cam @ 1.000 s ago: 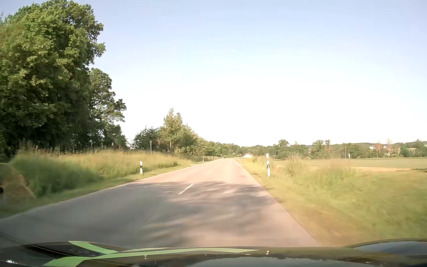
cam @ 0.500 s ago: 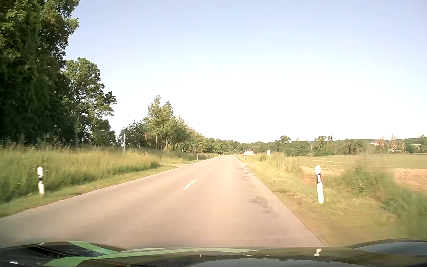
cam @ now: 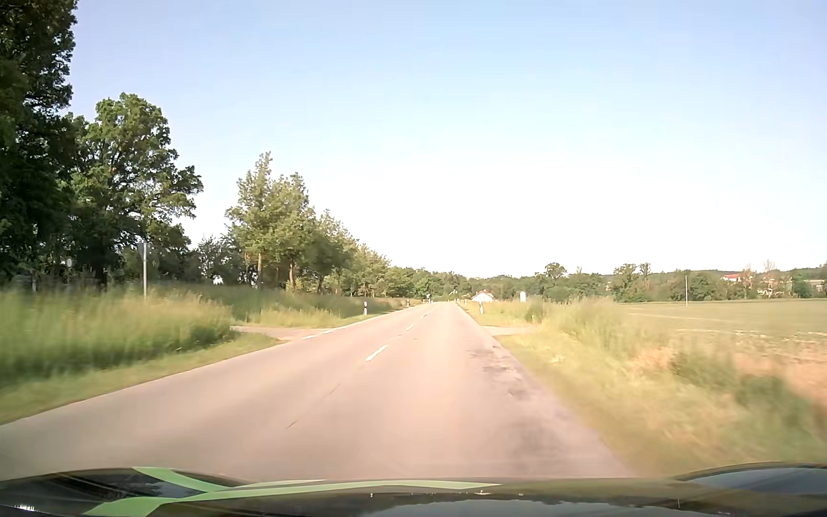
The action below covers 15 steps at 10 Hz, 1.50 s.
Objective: Follow the waypoints while adhering to traffic rules and regulations
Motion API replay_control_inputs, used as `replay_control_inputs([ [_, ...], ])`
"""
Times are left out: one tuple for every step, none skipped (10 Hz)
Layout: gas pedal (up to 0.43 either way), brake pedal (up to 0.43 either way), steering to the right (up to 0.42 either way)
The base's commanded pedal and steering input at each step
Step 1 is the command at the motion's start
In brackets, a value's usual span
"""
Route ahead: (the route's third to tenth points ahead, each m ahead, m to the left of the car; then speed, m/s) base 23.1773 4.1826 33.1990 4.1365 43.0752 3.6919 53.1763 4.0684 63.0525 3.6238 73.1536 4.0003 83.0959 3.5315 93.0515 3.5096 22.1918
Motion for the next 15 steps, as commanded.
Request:
replay_control_inputs([
  [0.150, 0.000, -0.004],
  [0.110, 0.000, -0.005],
  [0.020, 0.000, -0.006],
  [0.000, 0.000, -0.006],
  [0.000, 0.000, -0.007],
  [0.000, 0.000, -0.006],
  [0.000, 0.000, -0.006],
  [0.000, 0.000, -0.006],
  [0.000, 0.000, -0.005],
  [0.000, 0.000, -0.004],
  [0.000, 0.000, -0.005],
  [0.000, 0.000, -0.004],
  [0.000, 0.000, -0.004],
  [0.000, 0.000, -0.004],
  [0.000, 0.000, -0.003],
])
